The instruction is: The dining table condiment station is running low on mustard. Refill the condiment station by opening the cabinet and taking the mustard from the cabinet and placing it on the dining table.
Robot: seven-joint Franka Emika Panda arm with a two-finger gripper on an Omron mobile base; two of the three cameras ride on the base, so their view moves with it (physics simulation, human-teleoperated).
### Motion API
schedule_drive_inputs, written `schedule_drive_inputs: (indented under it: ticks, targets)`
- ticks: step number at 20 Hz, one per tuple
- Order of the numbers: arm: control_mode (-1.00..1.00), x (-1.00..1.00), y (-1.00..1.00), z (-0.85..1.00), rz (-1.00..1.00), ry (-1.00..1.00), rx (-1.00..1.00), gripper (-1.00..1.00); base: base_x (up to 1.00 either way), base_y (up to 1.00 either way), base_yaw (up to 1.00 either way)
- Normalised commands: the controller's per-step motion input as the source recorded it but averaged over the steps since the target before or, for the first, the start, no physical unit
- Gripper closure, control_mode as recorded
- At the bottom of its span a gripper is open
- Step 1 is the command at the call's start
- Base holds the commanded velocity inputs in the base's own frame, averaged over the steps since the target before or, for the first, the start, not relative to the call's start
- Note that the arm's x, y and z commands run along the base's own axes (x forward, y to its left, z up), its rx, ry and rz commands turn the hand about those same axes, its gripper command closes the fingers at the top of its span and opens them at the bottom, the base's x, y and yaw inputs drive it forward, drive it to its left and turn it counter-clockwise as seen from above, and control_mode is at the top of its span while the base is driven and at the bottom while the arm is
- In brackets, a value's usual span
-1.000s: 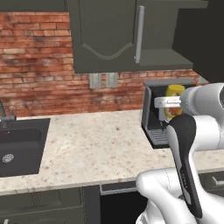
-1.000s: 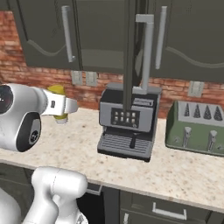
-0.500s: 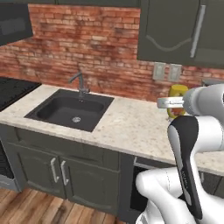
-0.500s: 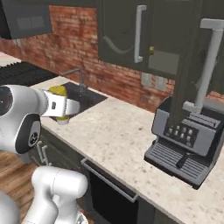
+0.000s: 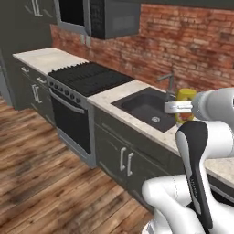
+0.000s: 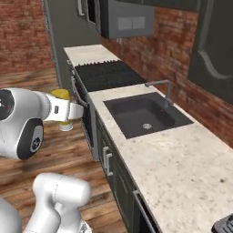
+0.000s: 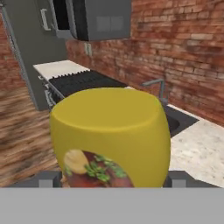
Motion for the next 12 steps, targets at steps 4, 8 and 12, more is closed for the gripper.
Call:
schedule_drive_inputs:
  ticks: [4, 8, 12]
  targets:
    - [1.0, 0.0, 0.0, 0.0, 0.0, 0.0, 0.0, 1.0, 0.17, 0.53, 0.77]
    - [1.0, 0.0, 0.0, 0.0, 0.0, 0.0, 0.0, 1.0, 0.24, 0.52, 0.75]
    - [1.0, 0.0, 0.0, 0.0, 0.0, 0.0, 0.0, 1.0, 0.27, 0.54, 0.73]
